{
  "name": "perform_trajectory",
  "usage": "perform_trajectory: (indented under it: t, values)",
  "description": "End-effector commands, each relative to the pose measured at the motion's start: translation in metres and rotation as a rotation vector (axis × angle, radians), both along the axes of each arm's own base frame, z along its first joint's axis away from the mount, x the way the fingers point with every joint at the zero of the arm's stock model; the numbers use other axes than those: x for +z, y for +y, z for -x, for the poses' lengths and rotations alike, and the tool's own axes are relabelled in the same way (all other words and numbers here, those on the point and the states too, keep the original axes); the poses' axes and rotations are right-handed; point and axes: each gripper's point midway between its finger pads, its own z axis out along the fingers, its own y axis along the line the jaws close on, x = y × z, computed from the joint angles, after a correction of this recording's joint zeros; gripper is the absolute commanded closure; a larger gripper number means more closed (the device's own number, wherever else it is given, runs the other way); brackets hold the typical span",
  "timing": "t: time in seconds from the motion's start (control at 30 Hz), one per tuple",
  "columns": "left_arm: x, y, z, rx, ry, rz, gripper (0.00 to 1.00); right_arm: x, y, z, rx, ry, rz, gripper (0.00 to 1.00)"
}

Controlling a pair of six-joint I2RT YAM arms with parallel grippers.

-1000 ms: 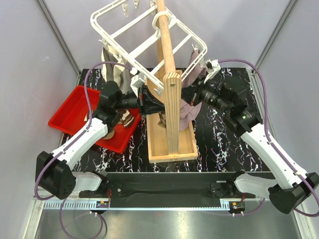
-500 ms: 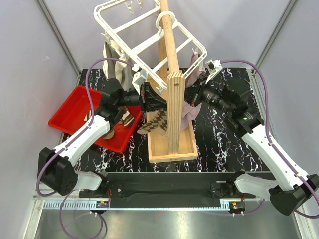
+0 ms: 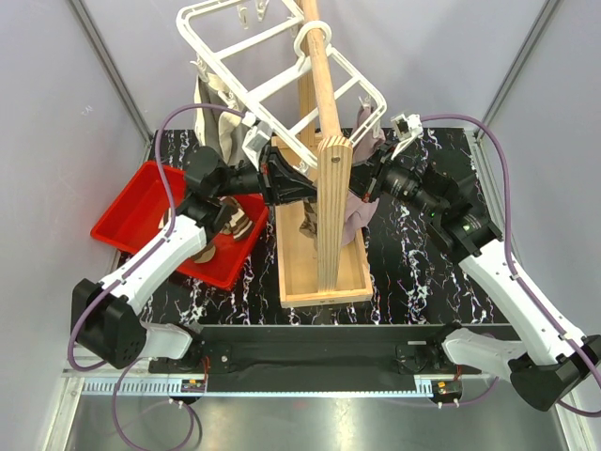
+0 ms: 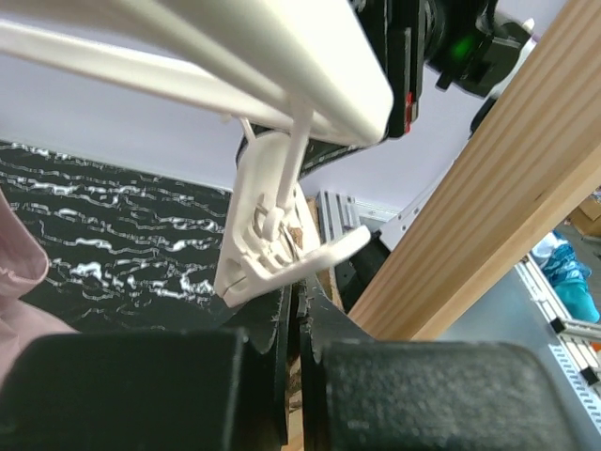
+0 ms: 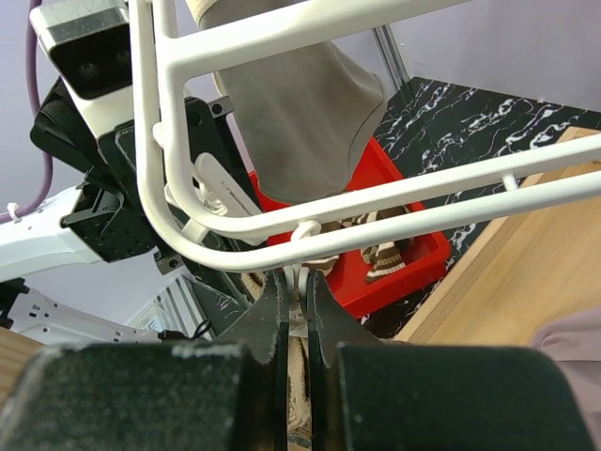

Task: Clip the socks to the hanger
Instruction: Clamp the sock onto the hanger.

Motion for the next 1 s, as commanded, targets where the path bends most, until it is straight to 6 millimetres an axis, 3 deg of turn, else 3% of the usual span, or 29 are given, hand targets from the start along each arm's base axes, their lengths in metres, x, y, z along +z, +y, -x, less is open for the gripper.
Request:
perform_trajectory:
  t: [0.0,0.43,0.97]
  values:
    - [0.043,0.001,0.004,0.007,-0.079,0.101,1.00,-0.012,0.005,0.018,0.077,0.042,0.024,1.00]
    - [0.053,0.003,0.010,-0.017,-0.047,0.163,1.00,-0.019,0.002,0.014,0.045,0.068,0.030,1.00]
    - [0.010,0.000,0.004,-0.010,0.105,0.044,1.00,-0.016,0.002,0.012,0.047,0.073,0.087,1.00]
